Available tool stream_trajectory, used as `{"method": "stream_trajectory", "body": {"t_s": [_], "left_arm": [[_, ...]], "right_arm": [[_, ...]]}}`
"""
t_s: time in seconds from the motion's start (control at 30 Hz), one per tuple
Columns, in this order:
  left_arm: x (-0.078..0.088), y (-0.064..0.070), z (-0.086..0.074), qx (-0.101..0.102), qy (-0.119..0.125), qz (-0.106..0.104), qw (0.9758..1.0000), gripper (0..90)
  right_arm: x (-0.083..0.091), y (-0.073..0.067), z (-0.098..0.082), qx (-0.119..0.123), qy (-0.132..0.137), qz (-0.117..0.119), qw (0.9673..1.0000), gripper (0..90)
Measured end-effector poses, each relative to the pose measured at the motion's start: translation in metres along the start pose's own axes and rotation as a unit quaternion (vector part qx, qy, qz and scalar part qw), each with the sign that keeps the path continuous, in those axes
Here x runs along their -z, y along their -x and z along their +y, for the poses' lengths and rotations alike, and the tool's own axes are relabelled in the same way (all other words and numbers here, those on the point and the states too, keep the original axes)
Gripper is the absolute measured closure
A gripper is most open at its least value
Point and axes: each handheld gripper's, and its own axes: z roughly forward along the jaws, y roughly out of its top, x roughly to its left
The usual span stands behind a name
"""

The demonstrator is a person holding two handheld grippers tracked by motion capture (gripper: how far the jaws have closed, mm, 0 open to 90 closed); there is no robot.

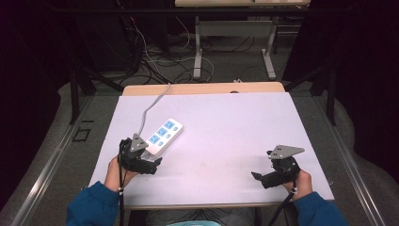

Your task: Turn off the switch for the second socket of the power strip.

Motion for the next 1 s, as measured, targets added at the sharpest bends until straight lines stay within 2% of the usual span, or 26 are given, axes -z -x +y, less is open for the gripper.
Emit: {"method": "stream_trajectory", "body": {"t_s": [0.27,0.37,0.4,1.0], "left_arm": [[0.008,0.001,-0.011,0.001,0.009,-0.005,0.9999,0.0],[0.011,0.001,-0.015,-0.007,0.008,-0.003,0.9999,0.0],[0.012,0.002,-0.017,0.001,0.005,-0.009,0.9999,0.0],[0.030,0.007,-0.036,0.003,0.026,-0.007,0.9996,0.0]], "right_arm": [[0.000,0.000,0.000,0.001,0.000,0.000,1.0000,2.0],[0.000,0.000,0.000,0.001,0.000,0.000,1.0000,2.0],[0.000,0.000,0.000,0.001,0.000,0.000,1.0000,2.0],[0.000,0.000,0.000,0.002,-0.002,0.000,1.0000,2.0]]}}
